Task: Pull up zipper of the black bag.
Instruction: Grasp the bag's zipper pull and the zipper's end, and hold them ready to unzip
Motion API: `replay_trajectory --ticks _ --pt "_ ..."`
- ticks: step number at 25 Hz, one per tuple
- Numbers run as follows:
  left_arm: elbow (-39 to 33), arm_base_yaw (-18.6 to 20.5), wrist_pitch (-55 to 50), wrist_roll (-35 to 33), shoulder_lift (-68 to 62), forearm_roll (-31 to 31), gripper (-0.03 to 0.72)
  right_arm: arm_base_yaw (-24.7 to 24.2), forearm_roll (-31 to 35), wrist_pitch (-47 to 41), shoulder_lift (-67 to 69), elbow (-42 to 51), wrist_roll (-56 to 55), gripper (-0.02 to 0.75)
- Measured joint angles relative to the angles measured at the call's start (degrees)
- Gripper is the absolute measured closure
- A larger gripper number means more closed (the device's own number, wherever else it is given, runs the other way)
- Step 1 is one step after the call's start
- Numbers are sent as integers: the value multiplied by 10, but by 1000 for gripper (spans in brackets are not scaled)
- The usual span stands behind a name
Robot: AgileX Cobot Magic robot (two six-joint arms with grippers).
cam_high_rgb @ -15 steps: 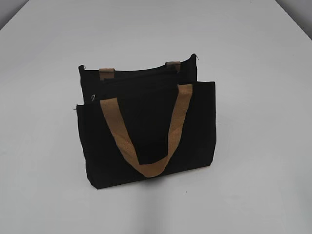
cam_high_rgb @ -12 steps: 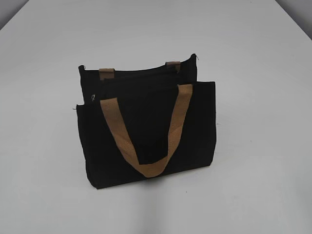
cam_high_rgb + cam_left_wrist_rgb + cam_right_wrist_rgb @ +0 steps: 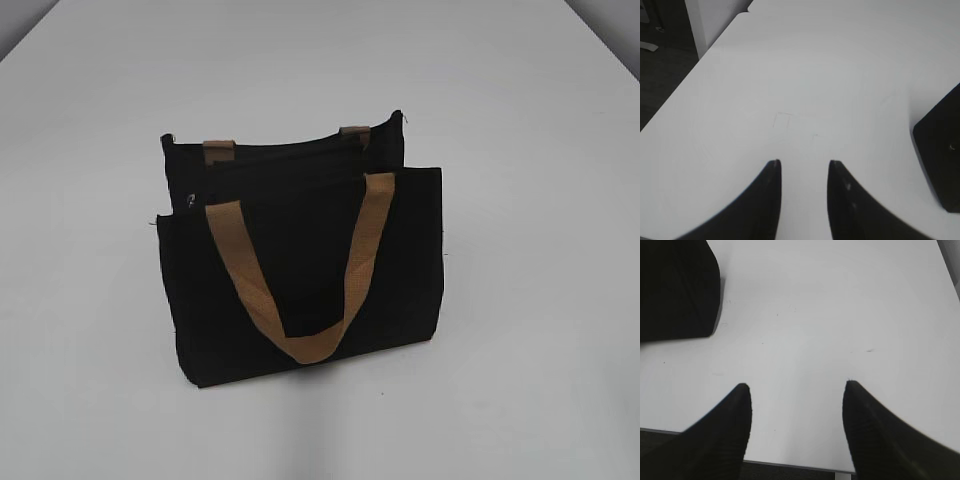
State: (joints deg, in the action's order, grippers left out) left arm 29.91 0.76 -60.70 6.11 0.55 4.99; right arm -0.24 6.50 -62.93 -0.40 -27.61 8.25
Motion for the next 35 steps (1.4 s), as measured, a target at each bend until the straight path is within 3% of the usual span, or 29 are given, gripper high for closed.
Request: replay_trajectory --ticks 14,19,26,30,35 --pt "0 0 0 0 0 0 448 0 0 0 0 0 0 285" --pt "0 -24 0 -2 0 0 448 0 0 0 0 0 0 285" --pt "3 -43 19 -81 0 -2 448 0 0 0 0 0 0 285" --pt "9 -43 159 -85 -2 -50 448 0 0 0 0 0 0 285" --pt "-19 -43 365 -86 -78 -66 448 0 0 0 0 0 0 285"
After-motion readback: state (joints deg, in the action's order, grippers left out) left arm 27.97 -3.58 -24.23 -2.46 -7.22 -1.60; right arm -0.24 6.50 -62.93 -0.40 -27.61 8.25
